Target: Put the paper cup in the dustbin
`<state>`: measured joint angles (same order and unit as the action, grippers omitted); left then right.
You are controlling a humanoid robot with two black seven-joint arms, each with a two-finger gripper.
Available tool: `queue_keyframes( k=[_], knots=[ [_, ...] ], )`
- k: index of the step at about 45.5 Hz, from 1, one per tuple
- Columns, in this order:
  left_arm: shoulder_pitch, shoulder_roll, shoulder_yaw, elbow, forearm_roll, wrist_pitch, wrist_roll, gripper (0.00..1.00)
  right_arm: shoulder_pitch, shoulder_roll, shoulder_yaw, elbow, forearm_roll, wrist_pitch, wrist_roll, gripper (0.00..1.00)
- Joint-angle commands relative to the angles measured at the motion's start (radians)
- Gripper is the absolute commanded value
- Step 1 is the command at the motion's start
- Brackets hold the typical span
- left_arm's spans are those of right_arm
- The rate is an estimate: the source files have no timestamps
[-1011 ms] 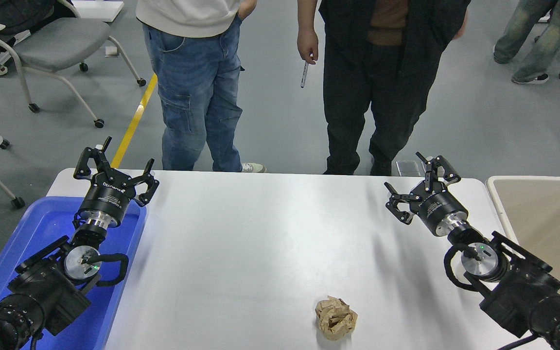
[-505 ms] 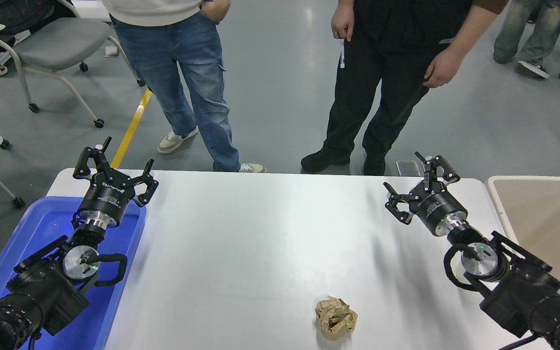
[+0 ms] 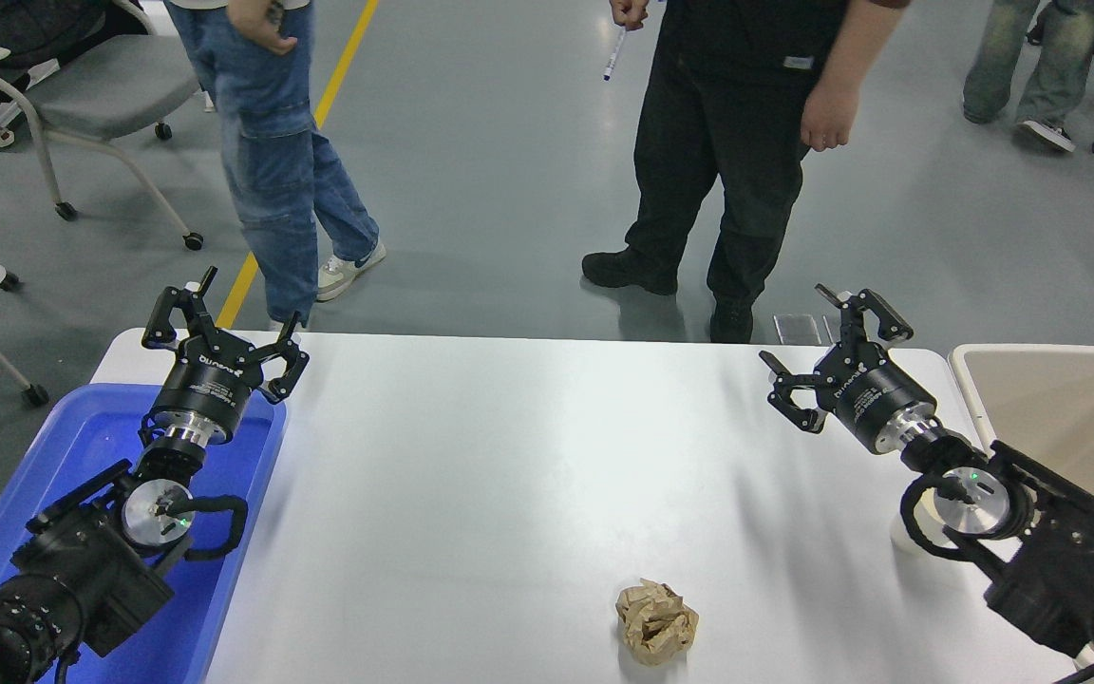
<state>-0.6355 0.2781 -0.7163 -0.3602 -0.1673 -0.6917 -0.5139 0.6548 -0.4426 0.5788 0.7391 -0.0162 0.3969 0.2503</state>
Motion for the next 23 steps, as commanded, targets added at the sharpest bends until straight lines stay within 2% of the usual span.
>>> queue_keyframes(
  k=[1, 11, 23],
  knots=[
    [0.0, 0.0, 0.0, 0.0, 0.0, 0.0, 0.0, 1.0, 0.002, -0.194, -0.042, 0.18, -0.148, 0.0, 0.0, 1.0],
    [0.0, 0.0, 0.0, 0.0, 0.0, 0.0, -0.002, 1.0, 0.009, -0.349, -0.089, 0.273, -0.332, 0.005, -0.003, 1.0],
    [0.0, 0.0, 0.0, 0.0, 0.0, -0.002, 0.0, 1.0, 0.089, -0.519, -0.238, 0.342, -0.557, 0.011, -0.002, 1.0]
  ],
)
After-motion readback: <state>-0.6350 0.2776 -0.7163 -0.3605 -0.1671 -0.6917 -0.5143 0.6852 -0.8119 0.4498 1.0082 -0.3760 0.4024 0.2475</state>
